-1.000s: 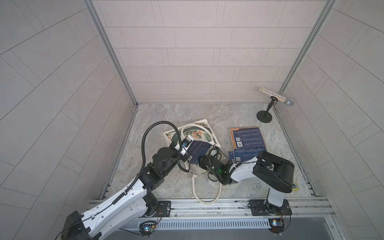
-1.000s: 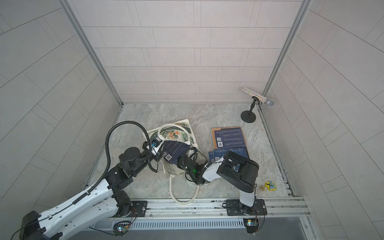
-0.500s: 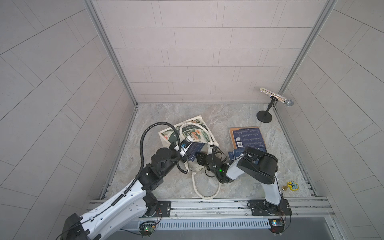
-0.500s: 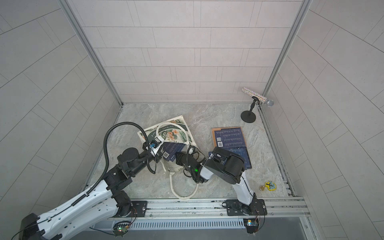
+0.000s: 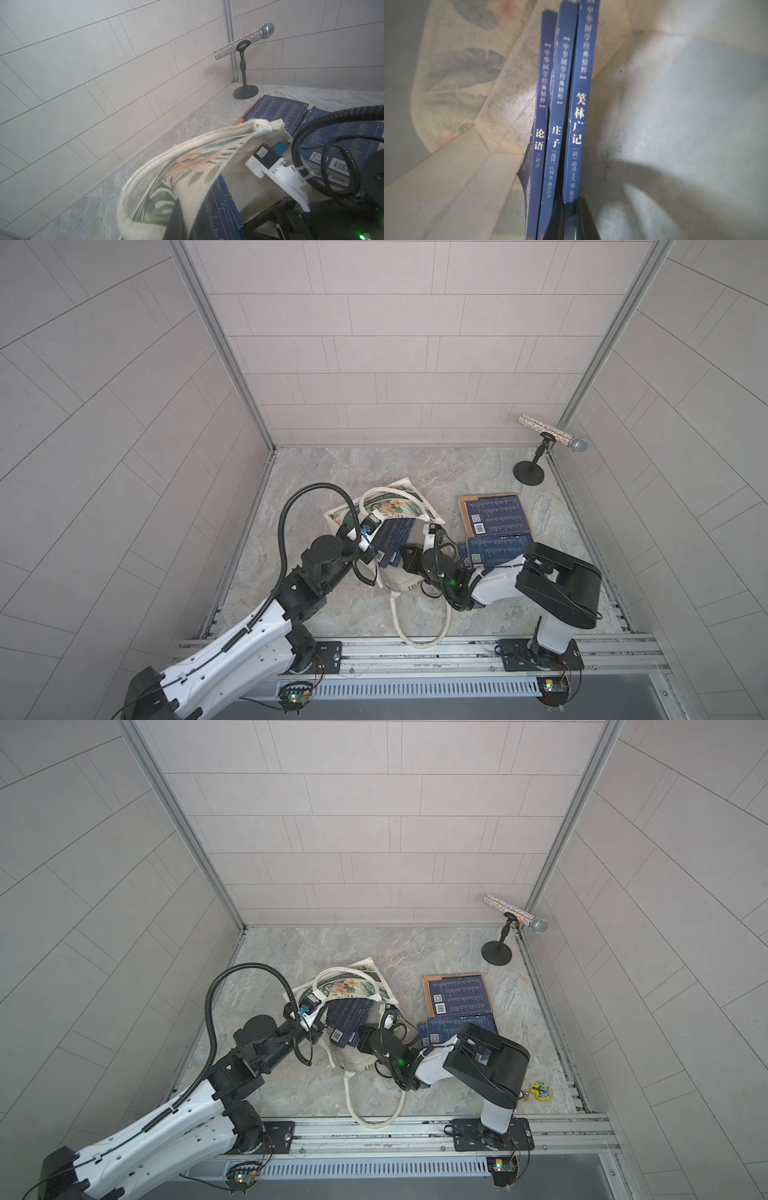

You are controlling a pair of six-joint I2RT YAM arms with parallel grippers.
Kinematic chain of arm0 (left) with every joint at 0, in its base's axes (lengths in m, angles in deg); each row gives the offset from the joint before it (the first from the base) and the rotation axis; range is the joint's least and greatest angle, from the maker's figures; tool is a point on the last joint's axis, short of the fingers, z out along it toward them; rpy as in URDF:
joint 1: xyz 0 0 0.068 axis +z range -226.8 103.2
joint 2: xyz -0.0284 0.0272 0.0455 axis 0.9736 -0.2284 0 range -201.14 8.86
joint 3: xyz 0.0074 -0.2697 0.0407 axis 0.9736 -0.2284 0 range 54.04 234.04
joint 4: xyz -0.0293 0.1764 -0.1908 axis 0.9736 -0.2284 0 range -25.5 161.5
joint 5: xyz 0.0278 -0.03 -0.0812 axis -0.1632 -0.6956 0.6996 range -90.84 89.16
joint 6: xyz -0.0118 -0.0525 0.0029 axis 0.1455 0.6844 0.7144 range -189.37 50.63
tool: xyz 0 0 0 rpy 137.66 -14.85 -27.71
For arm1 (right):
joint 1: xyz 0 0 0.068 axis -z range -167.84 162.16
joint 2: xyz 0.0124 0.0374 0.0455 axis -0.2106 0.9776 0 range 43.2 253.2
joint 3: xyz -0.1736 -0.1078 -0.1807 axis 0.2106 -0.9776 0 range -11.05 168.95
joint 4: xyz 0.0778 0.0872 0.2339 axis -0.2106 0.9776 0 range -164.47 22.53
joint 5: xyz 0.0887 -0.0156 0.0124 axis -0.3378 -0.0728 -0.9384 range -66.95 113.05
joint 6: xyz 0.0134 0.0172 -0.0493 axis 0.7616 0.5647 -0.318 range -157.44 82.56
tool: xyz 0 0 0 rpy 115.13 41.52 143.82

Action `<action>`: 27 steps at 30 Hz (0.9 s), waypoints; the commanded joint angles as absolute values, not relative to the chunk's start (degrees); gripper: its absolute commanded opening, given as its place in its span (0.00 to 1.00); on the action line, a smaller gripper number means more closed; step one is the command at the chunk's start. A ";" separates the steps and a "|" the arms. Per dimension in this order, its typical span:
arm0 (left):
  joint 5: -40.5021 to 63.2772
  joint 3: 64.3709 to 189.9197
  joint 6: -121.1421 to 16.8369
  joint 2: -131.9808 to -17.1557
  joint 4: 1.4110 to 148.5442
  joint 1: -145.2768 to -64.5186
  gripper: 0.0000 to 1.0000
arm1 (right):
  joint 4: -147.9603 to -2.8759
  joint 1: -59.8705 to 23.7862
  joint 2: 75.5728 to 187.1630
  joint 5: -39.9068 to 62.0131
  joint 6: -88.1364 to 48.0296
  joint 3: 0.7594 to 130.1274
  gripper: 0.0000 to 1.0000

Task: Take out the books from the canvas bag
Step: Pick up the book from the canvas bag.

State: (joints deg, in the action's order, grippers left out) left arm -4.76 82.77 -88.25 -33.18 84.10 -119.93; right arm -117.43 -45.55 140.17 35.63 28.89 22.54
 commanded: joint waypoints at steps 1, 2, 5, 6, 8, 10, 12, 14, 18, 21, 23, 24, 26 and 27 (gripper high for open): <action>-5.81 85.92 -88.34 -33.48 89.16 -119.87 0.00 | -103.50 -48.34 131.67 40.14 26.41 23.69 0.07; -5.98 86.03 -88.23 -33.81 88.96 -119.90 0.00 | -98.18 -49.48 128.90 41.87 25.23 24.16 0.07; -6.54 86.54 -88.09 -34.70 88.37 -119.82 0.00 | -87.40 -52.49 122.31 46.73 24.07 25.75 0.08; -6.65 86.73 -88.07 -34.94 88.21 -119.73 0.00 | -88.33 -52.61 121.18 46.05 23.36 25.00 0.09; -6.55 87.06 -87.64 -35.26 87.84 -119.61 0.00 | -89.67 -52.62 120.30 44.98 23.76 22.48 0.12; -6.23 87.09 -87.59 -35.26 87.75 -119.60 0.00 | -93.39 -52.62 121.46 43.93 23.24 20.95 0.15; -6.29 86.92 -87.58 -35.18 87.75 -119.60 0.00 | -97.22 -52.55 123.17 42.11 22.83 19.96 0.20; -6.16 86.80 -87.61 -35.02 87.75 -119.60 0.00 | -100.74 -52.55 125.06 40.04 23.21 19.19 0.23; -6.01 86.73 -87.61 -35.22 87.74 -119.60 0.00 | -101.77 -52.83 126.94 38.62 25.43 18.02 0.24; -5.96 86.75 -87.57 -35.26 87.76 -119.60 0.00 | -105.73 -52.66 128.32 39.30 26.63 15.89 0.34; -5.94 86.81 -87.48 -35.26 87.75 -119.65 0.00 | -108.64 -52.27 129.18 40.45 27.23 14.57 0.42; -5.88 86.74 -87.48 -35.26 87.74 -119.60 0.00 | -109.86 -52.20 129.73 41.15 27.73 14.15 0.44; -5.94 86.80 -87.50 -35.26 87.71 -119.60 0.00 | -112.97 -51.53 131.26 40.70 29.42 13.40 0.49; -5.94 86.82 -87.48 -35.26 87.74 -119.60 0.00 | -113.72 -51.23 132.01 39.96 30.07 13.51 0.51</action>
